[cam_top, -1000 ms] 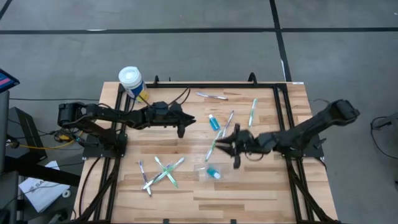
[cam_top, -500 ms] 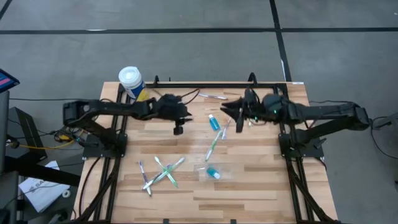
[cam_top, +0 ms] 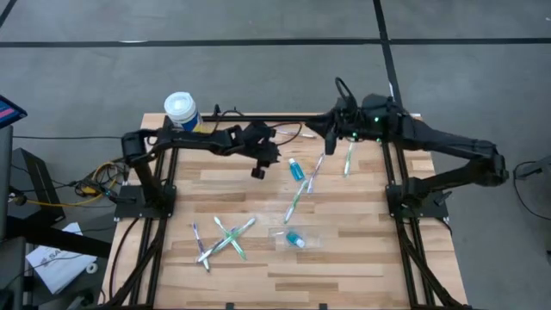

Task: Pick & Place toothbrushing station
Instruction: Put the blue mouthwash bottle in the transparent organizer

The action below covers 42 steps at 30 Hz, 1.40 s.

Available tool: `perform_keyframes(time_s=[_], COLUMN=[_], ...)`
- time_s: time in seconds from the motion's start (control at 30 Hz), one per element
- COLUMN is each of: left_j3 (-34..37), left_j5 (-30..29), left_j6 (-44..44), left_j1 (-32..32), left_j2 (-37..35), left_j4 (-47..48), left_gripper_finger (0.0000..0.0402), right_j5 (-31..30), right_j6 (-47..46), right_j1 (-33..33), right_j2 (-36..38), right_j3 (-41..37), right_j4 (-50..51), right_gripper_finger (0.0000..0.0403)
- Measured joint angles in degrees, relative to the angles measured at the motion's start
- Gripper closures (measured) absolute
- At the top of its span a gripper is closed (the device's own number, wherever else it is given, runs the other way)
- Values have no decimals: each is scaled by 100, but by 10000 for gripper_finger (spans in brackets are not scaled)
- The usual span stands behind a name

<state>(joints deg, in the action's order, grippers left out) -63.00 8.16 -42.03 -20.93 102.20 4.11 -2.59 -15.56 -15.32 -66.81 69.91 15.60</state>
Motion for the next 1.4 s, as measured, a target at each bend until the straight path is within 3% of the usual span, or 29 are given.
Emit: perform_keyframes(time_s=[0.53, 0.83, 1.13, 1.27, 1.4], left_j3=[-558, -880, -945, -945, -1142], left_j5=[389, 234, 106, -55, -170], left_j6=[-1003, -1471, -2112, -1963, -833], left_j1=[33, 25, 66, 96, 108], left_j2=[901, 1384, 1431, 1431, 1431], left_j4=[-98, -247, -299, -337, -392], left_gripper_finger=[308, 308, 308, 308, 308], right_j5=[1463, 2098, 2419, 2454, 2495], right_j6=[994, 1202, 1305, 1319, 1352], right_j1=[-1201, -1595, -1712, -1710, -1740], right_j2=[357, 338, 305, 299, 299], right_j3=[1376, 1458, 1458, 1458, 1458], right_j4=[1635, 1763, 1935, 1938, 1980], right_gripper_finger=[309, 309, 309, 309, 309])
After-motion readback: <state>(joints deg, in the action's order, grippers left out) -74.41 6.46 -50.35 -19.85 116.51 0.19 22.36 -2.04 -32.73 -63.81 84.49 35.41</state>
